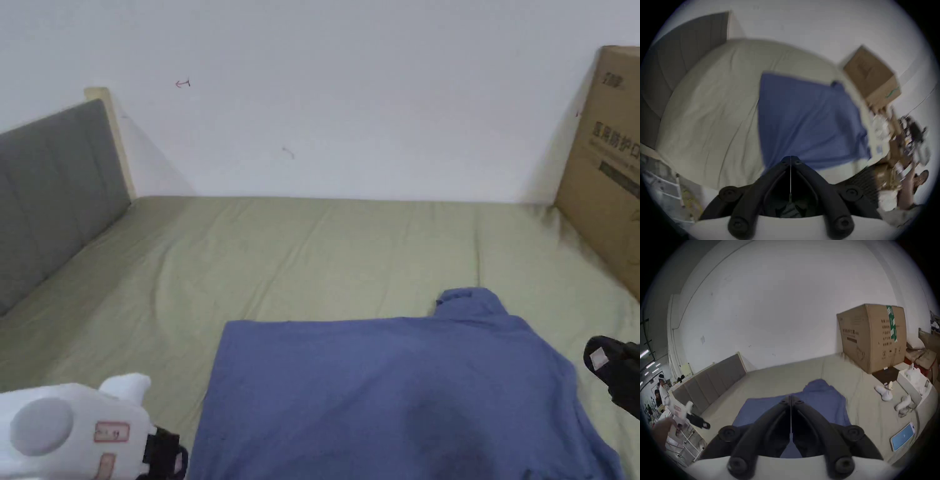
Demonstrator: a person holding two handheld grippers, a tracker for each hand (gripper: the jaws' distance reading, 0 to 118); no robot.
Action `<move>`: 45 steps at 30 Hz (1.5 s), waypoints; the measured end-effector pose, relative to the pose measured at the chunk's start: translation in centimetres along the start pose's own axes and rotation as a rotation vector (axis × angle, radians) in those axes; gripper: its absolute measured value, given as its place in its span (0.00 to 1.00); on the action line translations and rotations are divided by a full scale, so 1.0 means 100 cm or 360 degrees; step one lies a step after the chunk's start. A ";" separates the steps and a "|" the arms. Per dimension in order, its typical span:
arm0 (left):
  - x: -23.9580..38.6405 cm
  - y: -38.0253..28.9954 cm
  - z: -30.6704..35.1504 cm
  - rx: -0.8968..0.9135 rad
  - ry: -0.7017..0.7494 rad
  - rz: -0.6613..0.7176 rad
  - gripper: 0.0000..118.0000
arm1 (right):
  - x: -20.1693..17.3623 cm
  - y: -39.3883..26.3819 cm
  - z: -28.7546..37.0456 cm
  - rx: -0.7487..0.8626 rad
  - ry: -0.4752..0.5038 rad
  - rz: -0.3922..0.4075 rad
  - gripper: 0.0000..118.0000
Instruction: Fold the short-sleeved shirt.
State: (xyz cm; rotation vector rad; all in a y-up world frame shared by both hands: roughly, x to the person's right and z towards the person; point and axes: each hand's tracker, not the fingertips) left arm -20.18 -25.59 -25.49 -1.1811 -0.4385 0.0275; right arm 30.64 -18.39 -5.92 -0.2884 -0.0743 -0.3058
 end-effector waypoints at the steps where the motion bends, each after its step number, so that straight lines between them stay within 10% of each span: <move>1: -0.006 -0.006 -0.013 -0.0035 0.0014 -0.0003 0.54 | 0.003 -0.004 -0.001 -0.0025 -0.0003 -0.0022 0.01; 2: -0.012 -0.012 -0.026 -0.0059 0.0029 0.0015 0.88 | 0.007 -0.008 -0.002 -0.0060 -0.0010 -0.0041 0.01; 3: -0.015 -0.019 -0.042 -0.0121 0.0036 0.0001 0.98 | 0.010 -0.012 -0.003 -0.0083 -0.0031 -0.0050 0.01; 8: -0.029 -0.038 -0.093 -0.0148 0.0015 -0.0025 0.93 | 0.016 -0.029 -0.011 -0.0203 -0.0088 -0.0072 0.01; 12: -0.022 -0.041 -0.100 -0.0082 0.0072 -0.0131 0.19 | 0.021 -0.036 -0.013 -0.0278 -0.0146 -0.0021 0.01; 20: 0.019 -0.063 -0.042 0.0458 0.0189 -0.0343 0.05 | 0.088 -0.064 -0.019 -0.0765 -0.0344 -0.0108 0.04; 21: 0.022 -0.064 -0.038 0.0509 0.0186 -0.0322 0.05 | 0.100 -0.073 -0.025 -0.0874 -0.0412 -0.0150 0.23; 22: 0.025 -0.065 -0.035 0.0543 0.0174 -0.0291 0.05 | 0.110 -0.083 -0.033 -0.1026 -0.0482 -0.0158 0.72; 23: 0.030 -0.064 -0.032 0.0549 0.0180 -0.0288 0.05 | 0.119 -0.096 -0.039 -0.1151 -0.0532 -0.0152 0.89; 27: 0.035 -0.060 -0.039 0.0480 0.0213 -0.0306 0.05 | 0.138 -0.131 -0.061 -0.1427 -0.0539 -0.0078 0.88; 31: 0.030 -0.062 -0.047 0.0329 0.0281 -0.0277 0.05 | 0.138 -0.146 -0.063 -0.1474 -0.0488 -0.0009 0.64; 34: 0.027 -0.068 -0.047 0.0295 0.0281 -0.0264 0.05 | 0.136 -0.135 -0.054 -0.1386 -0.0393 -0.0035 0.07; 45: 0.020 -0.051 -0.023 0.0202 0.0239 -0.0203 0.05 | 0.127 -0.082 -0.003 -0.1103 -0.0287 -0.0229 0.07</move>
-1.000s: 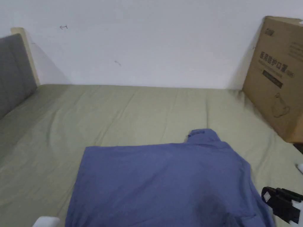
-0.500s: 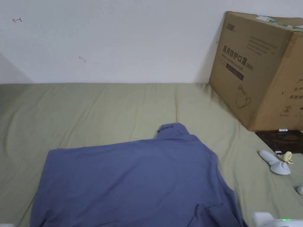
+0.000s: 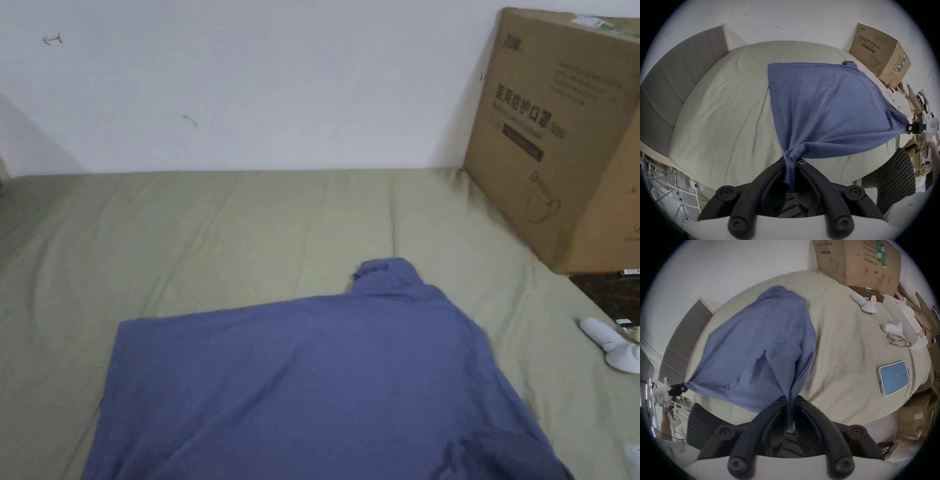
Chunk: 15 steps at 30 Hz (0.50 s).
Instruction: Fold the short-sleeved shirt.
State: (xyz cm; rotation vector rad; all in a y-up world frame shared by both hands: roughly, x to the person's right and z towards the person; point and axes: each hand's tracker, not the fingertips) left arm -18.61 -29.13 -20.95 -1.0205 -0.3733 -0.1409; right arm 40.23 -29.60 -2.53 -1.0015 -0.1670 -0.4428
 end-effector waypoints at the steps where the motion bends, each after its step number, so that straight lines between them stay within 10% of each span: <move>1: -0.003 0.008 0.000 -0.0031 -0.0021 0.0001 0.05 | -0.002 0.005 0.003 0.0025 0.0006 0.0010 0.07; 15: -0.037 0.186 -0.133 -0.0072 -0.0057 0.0105 0.05 | -0.050 0.209 -0.135 0.0051 -0.0080 0.0027 0.07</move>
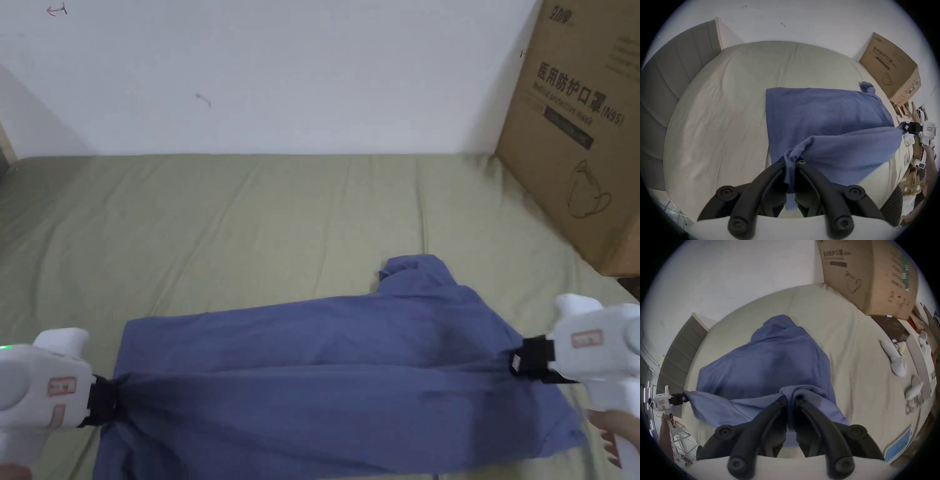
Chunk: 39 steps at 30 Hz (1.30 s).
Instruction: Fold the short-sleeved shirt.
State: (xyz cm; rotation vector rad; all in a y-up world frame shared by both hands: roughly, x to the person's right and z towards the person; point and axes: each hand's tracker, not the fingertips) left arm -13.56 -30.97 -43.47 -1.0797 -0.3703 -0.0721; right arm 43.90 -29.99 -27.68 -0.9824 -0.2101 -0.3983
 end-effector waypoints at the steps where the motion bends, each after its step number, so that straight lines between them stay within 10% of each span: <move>1: -0.003 0.004 -0.012 -0.0041 -0.0016 0.0018 0.05 | -0.001 0.006 -0.013 -0.0008 -0.0023 -0.0022 0.07; 4: -0.007 0.005 -0.032 -0.0080 -0.0063 0.0066 0.20 | -0.001 0.013 -0.038 -0.0004 -0.0038 -0.0116 0.15; 7: -0.008 0.001 -0.031 0.0010 -0.0036 0.0151 0.96 | -0.005 0.010 -0.044 0.0042 -0.0149 -0.0133 0.89; 15: 0.012 -0.042 0.054 0.0554 -0.0468 0.0319 0.94 | -0.011 -0.043 0.042 0.0500 -0.0008 -0.0030 0.93; 20: 0.045 -0.091 0.117 0.0811 -0.0284 0.0179 0.93 | -0.022 -0.095 0.108 0.0694 0.0031 0.0014 0.93; 23: 0.065 -0.122 0.144 0.0843 -0.0167 0.0059 0.65 | -0.026 -0.127 0.139 0.0823 0.0079 -0.0040 0.83; 24: 0.068 -0.132 0.148 0.0839 -0.0131 0.0000 0.39 | -0.030 -0.135 0.147 0.0882 0.0072 -0.0055 0.63; 25: 0.073 -0.137 0.149 0.0801 -0.0063 -0.0050 0.04 | -0.032 -0.141 0.151 0.0905 0.0055 -0.0050 0.17; 26: 0.075 -0.144 0.151 0.0757 -0.0010 -0.0084 0.01 | -0.033 -0.145 0.153 0.0889 0.0044 -0.0055 0.00; 35: 0.007 -0.106 0.094 0.0186 -0.0047 0.0350 0.01 | -0.029 -0.140 0.146 0.0771 0.0060 -0.0047 0.00; 36: -0.001 -0.100 0.078 0.0170 -0.0110 0.0393 0.05 | -0.029 -0.138 0.142 0.0747 0.0068 -0.0057 0.00; 39: -0.013 -0.088 0.037 0.0137 -0.0014 0.0423 1.00 | -0.031 -0.136 0.134 0.0690 0.0111 -0.0095 0.00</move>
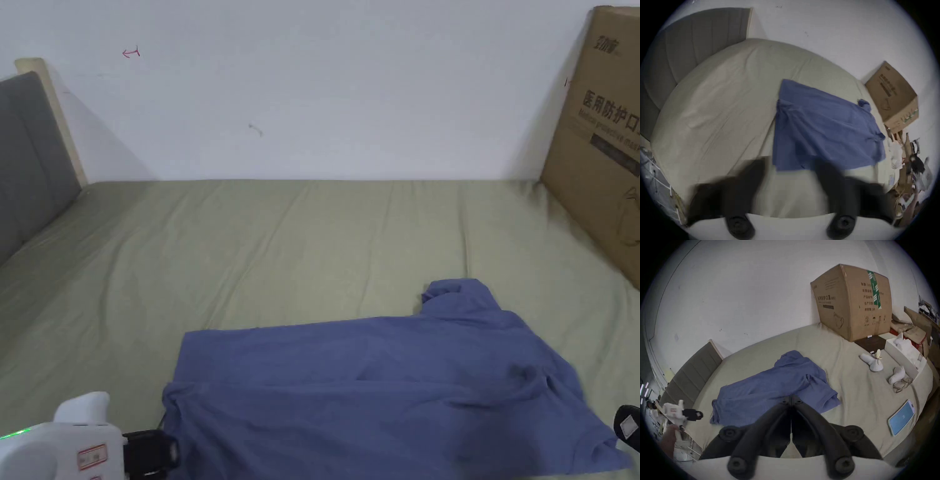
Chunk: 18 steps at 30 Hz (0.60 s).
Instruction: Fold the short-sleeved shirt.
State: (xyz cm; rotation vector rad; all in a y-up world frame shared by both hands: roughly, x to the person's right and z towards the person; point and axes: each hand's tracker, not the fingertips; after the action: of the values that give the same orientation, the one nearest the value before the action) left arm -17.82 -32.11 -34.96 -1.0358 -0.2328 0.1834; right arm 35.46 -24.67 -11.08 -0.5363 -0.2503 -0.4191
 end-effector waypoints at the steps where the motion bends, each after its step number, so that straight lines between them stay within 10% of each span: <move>1: 0.002 0.001 -0.011 -0.0057 0.0035 -0.0020 0.97 | 0.000 -0.001 -0.003 -0.0019 0.0017 -0.0019 0.00; 7: -0.002 -0.010 -0.072 -0.0219 0.0162 0.0026 0.97 | 0.000 -0.006 -0.017 -0.0108 0.0020 -0.0024 0.00; 11: 0.020 -0.022 -0.073 -0.0134 0.0266 -0.0368 0.97 | 0.008 -0.008 -0.030 -0.0171 -0.0041 -0.0008 0.00; 13: 0.025 -0.027 -0.056 -0.0045 0.0214 -0.0339 0.70 | 0.015 -0.007 -0.036 -0.0183 -0.0056 -0.0012 0.00; 15: 0.023 -0.027 -0.040 0.0034 0.0146 -0.0389 0.15 | 0.028 -0.001 -0.046 -0.0211 -0.0146 0.0005 0.00; 18: 0.019 -0.019 -0.018 0.0057 0.0081 -0.0359 0.04 | 0.067 0.014 -0.073 -0.0239 -0.0213 -0.0042 0.08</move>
State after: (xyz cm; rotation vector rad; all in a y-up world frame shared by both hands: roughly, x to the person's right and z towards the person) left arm -15.43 -34.09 -34.01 -0.9698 -0.2972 -0.0427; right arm 42.88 -29.63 -15.49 -0.7100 -0.3571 -0.4304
